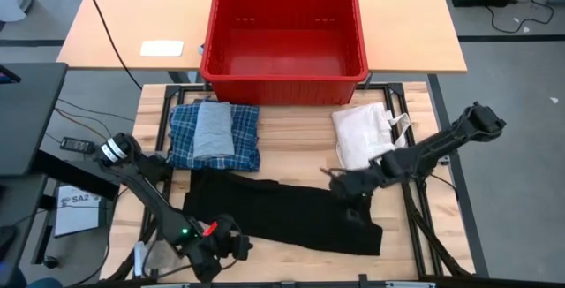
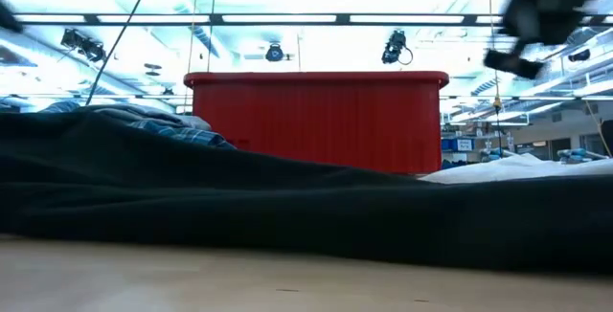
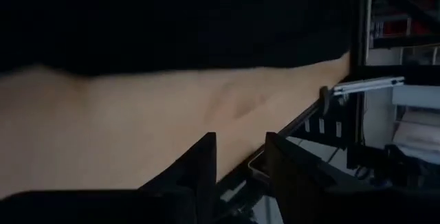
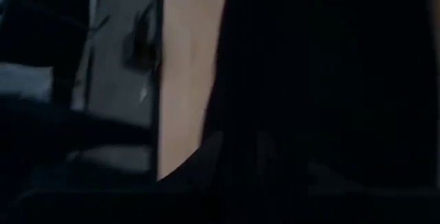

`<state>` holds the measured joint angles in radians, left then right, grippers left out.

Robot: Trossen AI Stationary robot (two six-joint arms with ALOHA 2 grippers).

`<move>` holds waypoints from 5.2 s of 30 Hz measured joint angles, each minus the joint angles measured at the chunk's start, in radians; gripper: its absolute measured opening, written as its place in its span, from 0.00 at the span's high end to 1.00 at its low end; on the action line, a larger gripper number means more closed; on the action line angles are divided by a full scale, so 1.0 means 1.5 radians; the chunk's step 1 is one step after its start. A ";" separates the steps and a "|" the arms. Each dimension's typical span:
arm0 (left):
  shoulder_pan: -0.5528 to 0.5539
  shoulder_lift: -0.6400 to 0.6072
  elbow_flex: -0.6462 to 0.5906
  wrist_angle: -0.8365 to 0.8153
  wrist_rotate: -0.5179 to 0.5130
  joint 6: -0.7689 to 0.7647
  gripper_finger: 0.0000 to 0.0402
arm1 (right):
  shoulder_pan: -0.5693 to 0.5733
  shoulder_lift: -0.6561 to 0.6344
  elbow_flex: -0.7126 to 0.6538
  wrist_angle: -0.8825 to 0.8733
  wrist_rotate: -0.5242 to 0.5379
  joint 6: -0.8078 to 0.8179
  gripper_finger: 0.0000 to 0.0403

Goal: Fold Laundry from Bin
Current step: Fold the black shirt

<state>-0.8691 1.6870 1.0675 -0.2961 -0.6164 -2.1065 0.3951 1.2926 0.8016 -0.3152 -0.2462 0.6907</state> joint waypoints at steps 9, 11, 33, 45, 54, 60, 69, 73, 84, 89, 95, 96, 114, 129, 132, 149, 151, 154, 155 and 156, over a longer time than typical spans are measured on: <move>0.073 0.051 0.001 0.099 0.158 0.003 0.68 | -0.186 -0.001 0.033 0.002 0.026 -0.187 0.62; 0.096 0.058 0.001 0.074 0.206 -0.001 0.68 | -0.222 -0.001 0.033 0.004 0.028 -0.245 0.58; 0.203 0.115 0.003 0.068 0.337 0.000 0.68 | -0.261 0.288 0.034 0.348 -0.208 -0.465 0.60; 0.201 0.130 0.002 0.127 0.338 0.004 0.68 | -0.215 0.388 0.039 0.117 -0.241 -0.439 0.98; 0.122 0.127 0.057 0.137 0.274 -0.015 0.68 | -0.086 0.229 0.033 0.013 -0.131 -0.328 0.85; 0.119 0.127 0.092 0.085 0.207 0.022 0.65 | -0.133 0.142 0.044 0.042 0.054 -0.272 0.69; 0.136 0.141 0.091 0.052 0.247 -0.011 0.51 | -0.250 0.172 0.045 0.066 -0.097 -0.228 0.43; 0.155 0.141 0.091 -0.002 0.294 -0.013 0.43 | -0.254 0.174 0.044 0.074 -0.092 -0.233 0.34; 0.225 0.148 0.092 -0.146 0.392 -0.025 0.37 | -0.259 0.174 0.045 0.074 -0.126 -0.236 0.28; 0.248 0.171 0.095 -0.150 0.408 -0.017 0.38 | -0.278 0.174 0.045 0.080 -0.123 -0.247 0.28; 0.259 0.193 0.096 -0.157 0.412 -0.004 0.54 | -0.328 0.190 0.046 0.170 -0.107 -0.302 0.28; 0.259 0.194 0.096 -0.160 0.406 0.000 0.59 | -0.337 0.207 0.047 0.204 -0.116 -0.305 0.28; 0.256 0.201 0.091 -0.124 0.213 0.043 0.98 | -0.302 0.523 0.236 0.269 -0.225 -0.274 0.35; 0.253 0.203 0.089 -0.085 0.107 0.245 0.99 | -0.315 0.532 0.263 0.147 -0.297 -0.304 0.95; 0.253 0.197 0.105 -0.095 0.108 0.283 0.99 | -0.323 0.492 0.258 0.058 -0.312 -0.314 0.95; 0.289 0.178 0.520 -0.555 -0.015 0.603 1.00 | -0.344 0.142 0.260 -0.054 -0.167 -0.333 0.95; 0.303 0.178 0.570 -0.631 -0.016 0.628 1.00 | -0.358 0.115 0.261 -0.043 -0.145 -0.334 0.95; 0.327 0.178 0.639 -0.713 -0.028 0.674 1.00 | -0.391 0.086 0.261 -0.016 -0.127 -0.343 0.95; 0.335 0.177 0.658 -0.728 -0.033 0.690 1.00 | -0.404 0.077 0.261 -0.003 -0.128 -0.344 0.95; 0.344 0.177 0.683 -0.750 -0.036 0.708 1.00 | -0.417 0.070 0.269 0.001 -0.128 -0.345 0.95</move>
<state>-0.3531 1.9530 2.0913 -1.4207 -0.6697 -1.0450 -0.2305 1.3977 1.2051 -0.3137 -0.4389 0.1734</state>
